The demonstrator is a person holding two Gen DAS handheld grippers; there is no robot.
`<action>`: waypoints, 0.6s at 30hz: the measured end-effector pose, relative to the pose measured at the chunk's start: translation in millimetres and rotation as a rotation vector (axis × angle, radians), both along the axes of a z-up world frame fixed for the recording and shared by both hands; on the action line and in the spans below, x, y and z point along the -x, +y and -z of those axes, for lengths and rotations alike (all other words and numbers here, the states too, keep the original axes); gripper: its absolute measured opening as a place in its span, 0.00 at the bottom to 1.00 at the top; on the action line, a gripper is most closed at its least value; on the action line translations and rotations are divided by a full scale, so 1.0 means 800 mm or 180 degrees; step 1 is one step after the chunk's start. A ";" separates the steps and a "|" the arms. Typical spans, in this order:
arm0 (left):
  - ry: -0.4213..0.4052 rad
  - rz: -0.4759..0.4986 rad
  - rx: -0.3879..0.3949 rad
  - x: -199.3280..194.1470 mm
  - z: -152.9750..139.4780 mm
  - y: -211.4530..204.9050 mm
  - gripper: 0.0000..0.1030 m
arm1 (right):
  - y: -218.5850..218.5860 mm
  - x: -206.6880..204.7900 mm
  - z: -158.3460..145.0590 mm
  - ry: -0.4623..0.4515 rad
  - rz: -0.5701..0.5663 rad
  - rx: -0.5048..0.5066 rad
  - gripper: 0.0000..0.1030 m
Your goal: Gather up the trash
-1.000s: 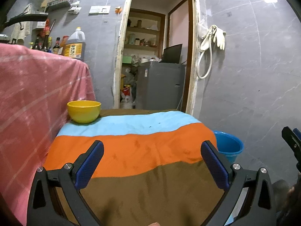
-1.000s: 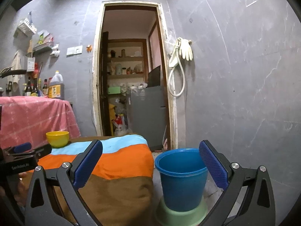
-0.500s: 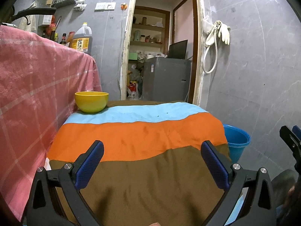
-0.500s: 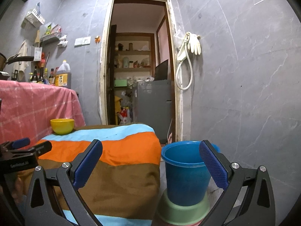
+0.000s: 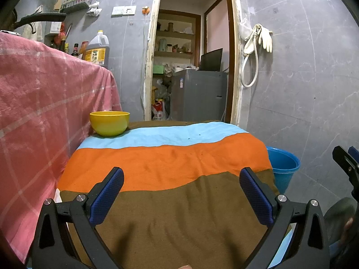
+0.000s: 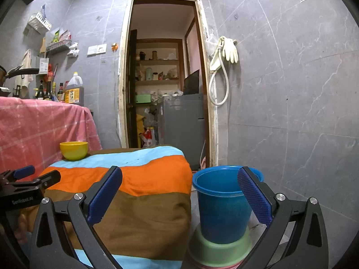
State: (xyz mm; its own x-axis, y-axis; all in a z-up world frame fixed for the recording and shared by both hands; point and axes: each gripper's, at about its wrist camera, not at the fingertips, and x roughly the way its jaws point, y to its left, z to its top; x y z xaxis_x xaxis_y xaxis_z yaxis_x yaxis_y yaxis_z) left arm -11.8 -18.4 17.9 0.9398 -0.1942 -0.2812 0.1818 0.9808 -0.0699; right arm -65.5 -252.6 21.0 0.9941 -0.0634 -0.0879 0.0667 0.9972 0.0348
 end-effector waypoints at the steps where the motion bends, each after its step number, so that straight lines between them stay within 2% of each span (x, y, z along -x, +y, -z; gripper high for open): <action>1: 0.0000 -0.0001 -0.0002 0.001 0.000 0.000 0.98 | 0.000 0.000 0.000 0.0002 -0.0004 -0.0002 1.00; 18: -0.0082 -0.0053 -0.0075 0.003 0.013 -0.001 0.98 | 0.006 -0.004 0.005 0.0050 -0.0028 0.0018 1.00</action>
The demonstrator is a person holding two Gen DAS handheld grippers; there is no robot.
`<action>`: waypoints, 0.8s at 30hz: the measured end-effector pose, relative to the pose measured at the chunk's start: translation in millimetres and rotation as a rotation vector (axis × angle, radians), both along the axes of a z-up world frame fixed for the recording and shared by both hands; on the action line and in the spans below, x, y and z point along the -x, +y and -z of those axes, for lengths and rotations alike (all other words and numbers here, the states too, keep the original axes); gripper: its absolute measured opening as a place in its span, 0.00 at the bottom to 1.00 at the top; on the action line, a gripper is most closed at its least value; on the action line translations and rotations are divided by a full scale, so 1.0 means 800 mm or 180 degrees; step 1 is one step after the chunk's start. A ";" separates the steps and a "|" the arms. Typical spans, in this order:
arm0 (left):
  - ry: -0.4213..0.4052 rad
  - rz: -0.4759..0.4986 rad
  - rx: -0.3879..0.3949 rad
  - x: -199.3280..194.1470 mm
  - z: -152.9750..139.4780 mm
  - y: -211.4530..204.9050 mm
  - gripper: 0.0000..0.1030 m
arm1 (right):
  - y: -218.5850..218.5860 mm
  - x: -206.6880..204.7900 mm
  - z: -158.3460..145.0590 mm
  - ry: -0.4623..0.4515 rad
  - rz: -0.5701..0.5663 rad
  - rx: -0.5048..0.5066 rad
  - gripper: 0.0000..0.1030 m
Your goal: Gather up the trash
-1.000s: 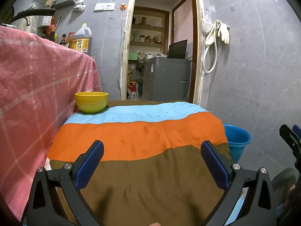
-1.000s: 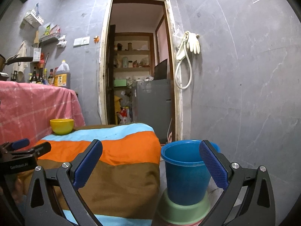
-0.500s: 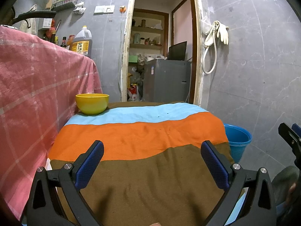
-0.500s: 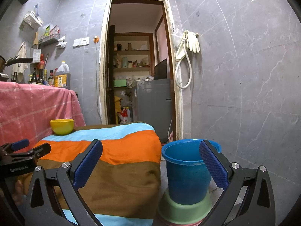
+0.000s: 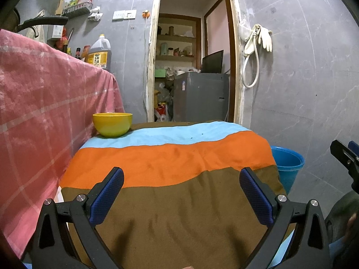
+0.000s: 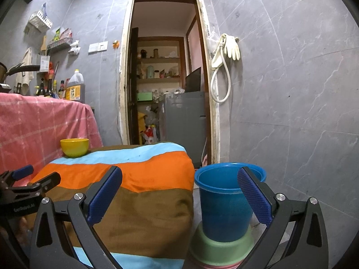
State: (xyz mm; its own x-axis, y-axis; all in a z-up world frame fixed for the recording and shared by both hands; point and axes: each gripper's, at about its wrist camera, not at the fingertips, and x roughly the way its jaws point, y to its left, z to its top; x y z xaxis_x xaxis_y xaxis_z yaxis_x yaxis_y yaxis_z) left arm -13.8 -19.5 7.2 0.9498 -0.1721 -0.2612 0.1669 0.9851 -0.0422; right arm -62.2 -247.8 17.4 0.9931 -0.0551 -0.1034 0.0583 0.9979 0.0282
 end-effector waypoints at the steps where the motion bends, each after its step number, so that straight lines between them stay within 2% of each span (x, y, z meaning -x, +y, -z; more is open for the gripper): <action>1: 0.0001 0.0000 0.0005 0.001 0.000 0.001 0.98 | 0.001 -0.001 0.001 0.0005 0.0000 0.0002 1.00; 24: 0.0003 -0.0001 0.0016 0.000 0.003 0.005 0.98 | 0.003 -0.003 0.003 0.0019 0.0012 -0.0016 1.00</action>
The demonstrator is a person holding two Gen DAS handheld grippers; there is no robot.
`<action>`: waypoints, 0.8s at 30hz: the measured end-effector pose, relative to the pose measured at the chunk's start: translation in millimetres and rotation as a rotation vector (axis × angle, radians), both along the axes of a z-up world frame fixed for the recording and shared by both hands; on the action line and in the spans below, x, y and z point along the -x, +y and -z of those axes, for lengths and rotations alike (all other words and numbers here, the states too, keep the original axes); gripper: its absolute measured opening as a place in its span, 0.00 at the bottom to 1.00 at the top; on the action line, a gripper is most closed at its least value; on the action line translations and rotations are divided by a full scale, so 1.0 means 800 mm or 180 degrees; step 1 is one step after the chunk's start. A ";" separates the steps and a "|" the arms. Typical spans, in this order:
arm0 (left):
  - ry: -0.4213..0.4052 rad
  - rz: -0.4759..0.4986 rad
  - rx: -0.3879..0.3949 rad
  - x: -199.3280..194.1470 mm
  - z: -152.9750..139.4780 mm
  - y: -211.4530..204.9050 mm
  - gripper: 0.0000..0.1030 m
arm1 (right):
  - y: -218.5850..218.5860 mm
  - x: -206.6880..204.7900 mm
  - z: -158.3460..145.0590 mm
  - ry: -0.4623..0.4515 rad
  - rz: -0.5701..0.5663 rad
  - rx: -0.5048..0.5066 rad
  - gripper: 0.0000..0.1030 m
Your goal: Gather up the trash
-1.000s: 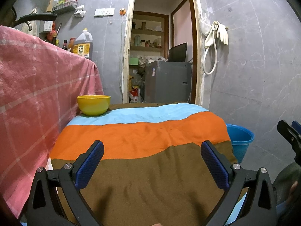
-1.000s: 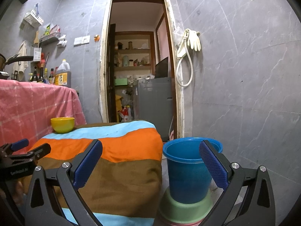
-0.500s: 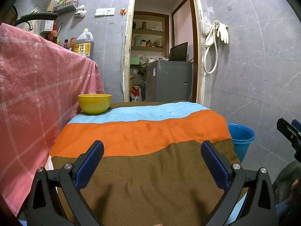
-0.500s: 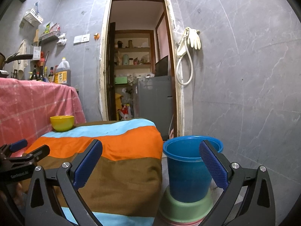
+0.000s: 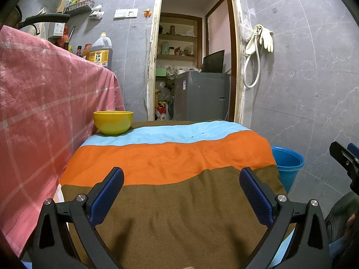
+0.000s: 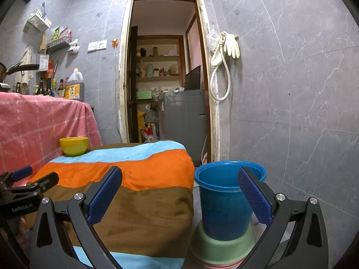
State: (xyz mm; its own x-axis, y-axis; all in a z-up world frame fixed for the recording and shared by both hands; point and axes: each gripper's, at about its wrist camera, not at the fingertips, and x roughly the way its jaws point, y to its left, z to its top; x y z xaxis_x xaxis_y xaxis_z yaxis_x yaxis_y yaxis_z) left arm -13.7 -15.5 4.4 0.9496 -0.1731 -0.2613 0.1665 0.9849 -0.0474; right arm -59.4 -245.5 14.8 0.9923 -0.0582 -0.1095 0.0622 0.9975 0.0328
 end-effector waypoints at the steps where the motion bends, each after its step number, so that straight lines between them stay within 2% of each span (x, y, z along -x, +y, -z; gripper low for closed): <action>1: -0.0001 -0.0002 -0.0002 0.001 0.000 -0.001 0.98 | 0.001 0.000 0.000 0.0001 0.0000 0.0000 1.00; 24: 0.0008 0.0003 0.0008 0.000 0.002 0.001 0.98 | 0.002 0.000 0.000 0.0002 0.0001 -0.0001 1.00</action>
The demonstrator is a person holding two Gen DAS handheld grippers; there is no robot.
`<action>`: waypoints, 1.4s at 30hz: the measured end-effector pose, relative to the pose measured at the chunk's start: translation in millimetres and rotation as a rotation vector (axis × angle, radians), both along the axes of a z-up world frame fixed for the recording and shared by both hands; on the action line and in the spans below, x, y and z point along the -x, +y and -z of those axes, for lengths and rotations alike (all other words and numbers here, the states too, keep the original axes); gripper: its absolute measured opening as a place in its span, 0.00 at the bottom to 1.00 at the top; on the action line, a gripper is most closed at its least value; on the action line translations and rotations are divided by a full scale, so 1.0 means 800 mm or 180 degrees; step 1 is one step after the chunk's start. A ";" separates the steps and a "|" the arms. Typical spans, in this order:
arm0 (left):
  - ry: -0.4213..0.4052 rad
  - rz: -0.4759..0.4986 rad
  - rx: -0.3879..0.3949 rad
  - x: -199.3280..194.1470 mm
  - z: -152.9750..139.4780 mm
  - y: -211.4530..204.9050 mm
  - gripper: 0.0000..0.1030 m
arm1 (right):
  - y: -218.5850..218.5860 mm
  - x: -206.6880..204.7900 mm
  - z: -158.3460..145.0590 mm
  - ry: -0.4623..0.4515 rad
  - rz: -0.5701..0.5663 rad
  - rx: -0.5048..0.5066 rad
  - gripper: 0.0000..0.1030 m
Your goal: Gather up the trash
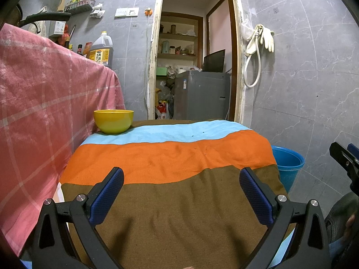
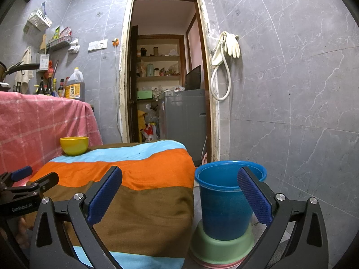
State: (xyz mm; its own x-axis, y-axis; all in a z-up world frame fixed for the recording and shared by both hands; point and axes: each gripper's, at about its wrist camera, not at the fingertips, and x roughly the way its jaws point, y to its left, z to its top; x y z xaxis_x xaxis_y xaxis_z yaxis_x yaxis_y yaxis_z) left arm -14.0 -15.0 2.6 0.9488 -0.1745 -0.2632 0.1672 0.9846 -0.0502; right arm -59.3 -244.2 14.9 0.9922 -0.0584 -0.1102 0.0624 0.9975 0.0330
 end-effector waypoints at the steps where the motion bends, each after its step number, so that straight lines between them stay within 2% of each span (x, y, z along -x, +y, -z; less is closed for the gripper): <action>1: -0.0001 -0.0004 -0.0001 0.001 0.000 -0.001 0.98 | 0.000 0.000 0.000 -0.0001 0.0000 -0.0001 1.00; 42: 0.0004 -0.0018 0.0003 0.001 -0.001 -0.006 0.98 | 0.002 0.000 -0.001 0.0007 0.0001 0.0000 1.00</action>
